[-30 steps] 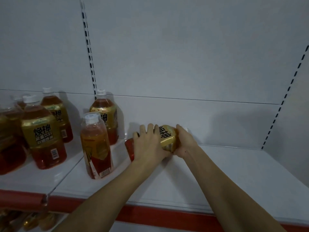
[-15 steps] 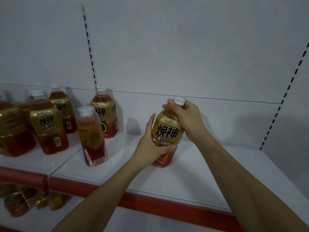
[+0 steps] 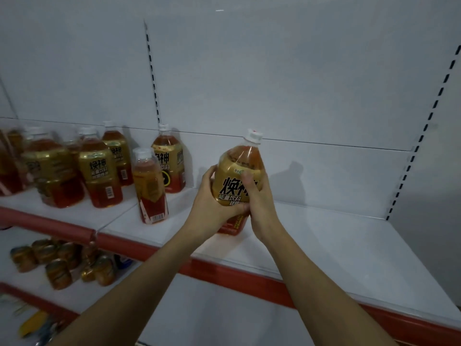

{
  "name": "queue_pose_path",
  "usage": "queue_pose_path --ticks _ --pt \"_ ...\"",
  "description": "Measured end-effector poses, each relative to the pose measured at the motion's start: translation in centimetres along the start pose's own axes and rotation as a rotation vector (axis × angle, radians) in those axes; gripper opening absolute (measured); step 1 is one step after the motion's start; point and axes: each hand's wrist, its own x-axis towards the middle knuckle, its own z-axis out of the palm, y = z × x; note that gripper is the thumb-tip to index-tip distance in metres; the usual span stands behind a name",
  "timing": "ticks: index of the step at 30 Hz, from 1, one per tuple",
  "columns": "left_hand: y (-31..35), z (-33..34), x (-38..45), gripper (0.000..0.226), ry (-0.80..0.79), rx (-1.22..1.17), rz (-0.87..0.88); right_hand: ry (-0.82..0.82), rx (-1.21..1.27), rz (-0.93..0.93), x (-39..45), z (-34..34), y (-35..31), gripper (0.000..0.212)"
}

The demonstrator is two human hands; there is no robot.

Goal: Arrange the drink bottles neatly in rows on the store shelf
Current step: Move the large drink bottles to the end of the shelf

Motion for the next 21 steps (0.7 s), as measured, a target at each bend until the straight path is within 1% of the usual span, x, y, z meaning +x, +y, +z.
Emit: queue_pose_path --ticks 2,3,4,7,9,10,13,15,17,21 --pt "1.4 -1.5 -1.6 0.091 0.029 -0.016 0.004 -0.039 0.037 -0.05 -0.6 1.3 -1.0 0.051" --pt "2.0 -2.5 -2.6 0.09 0.04 -0.013 0.018 -0.06 0.045 -0.064 -1.0 2.2 -1.5 0.052" --pt "2.4 -3.6 -3.6 0.09 0.045 -0.011 0.031 -0.077 0.058 -0.072 -1.4 3.2 -2.0 0.057" --pt "3.2 -7.4 -6.5 0.098 0.032 -0.022 0.049 -0.149 0.141 -0.082 -2.7 6.8 -3.2 0.093" --pt "3.2 -9.8 -8.1 0.103 0.064 -0.018 0.064 -0.218 0.127 -0.076 -3.5 9.4 -3.7 0.102" --pt "3.1 -11.0 -8.9 0.105 0.098 -0.01 0.074 -0.257 0.115 -0.064 -3.9 10.7 -3.9 0.099" --pt "2.4 -14.9 -11.3 0.1 0.198 -0.042 0.06 -0.339 0.058 -0.049 -5.0 15.2 -3.6 0.075" --pt "1.3 -17.9 -13.3 0.095 0.241 -0.06 0.037 -0.345 -0.057 -0.108 -5.4 18.6 -3.1 0.071" --pt "0.0 -21.2 -15.2 0.096 0.265 -0.05 0.008 -0.373 -0.152 -0.163 -6.2 22.4 -2.6 0.064" --pt "-3.0 -28.7 -18.7 0.095 0.315 -0.055 -0.047 -0.488 -0.215 -0.186 -8.1 30.7 0.4 0.024"
